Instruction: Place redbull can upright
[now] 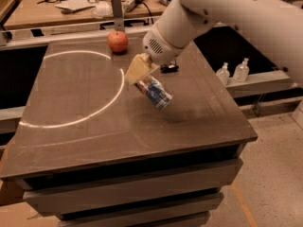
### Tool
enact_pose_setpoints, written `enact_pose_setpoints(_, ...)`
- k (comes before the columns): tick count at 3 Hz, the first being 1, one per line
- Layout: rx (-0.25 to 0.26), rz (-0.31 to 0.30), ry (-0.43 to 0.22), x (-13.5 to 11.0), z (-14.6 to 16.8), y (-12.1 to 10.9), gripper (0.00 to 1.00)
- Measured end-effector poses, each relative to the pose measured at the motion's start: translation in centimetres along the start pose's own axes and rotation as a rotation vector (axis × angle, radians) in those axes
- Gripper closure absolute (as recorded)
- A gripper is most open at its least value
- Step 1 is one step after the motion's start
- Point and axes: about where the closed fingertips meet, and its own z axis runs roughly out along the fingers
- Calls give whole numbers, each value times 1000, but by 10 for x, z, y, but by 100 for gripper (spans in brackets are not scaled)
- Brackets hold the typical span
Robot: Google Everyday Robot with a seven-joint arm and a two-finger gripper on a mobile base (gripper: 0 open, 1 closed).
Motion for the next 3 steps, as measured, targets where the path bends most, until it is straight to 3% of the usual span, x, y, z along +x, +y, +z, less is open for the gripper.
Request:
enact_pose_setpoints(1,-68,-24,-198,-23,-33,3,100)
enact_pose_setpoints(2,-167,-28,-437,-26,-48,6,100)
enact_pose_setpoints(3,-198,-35,-586,-12,-58,4,100)
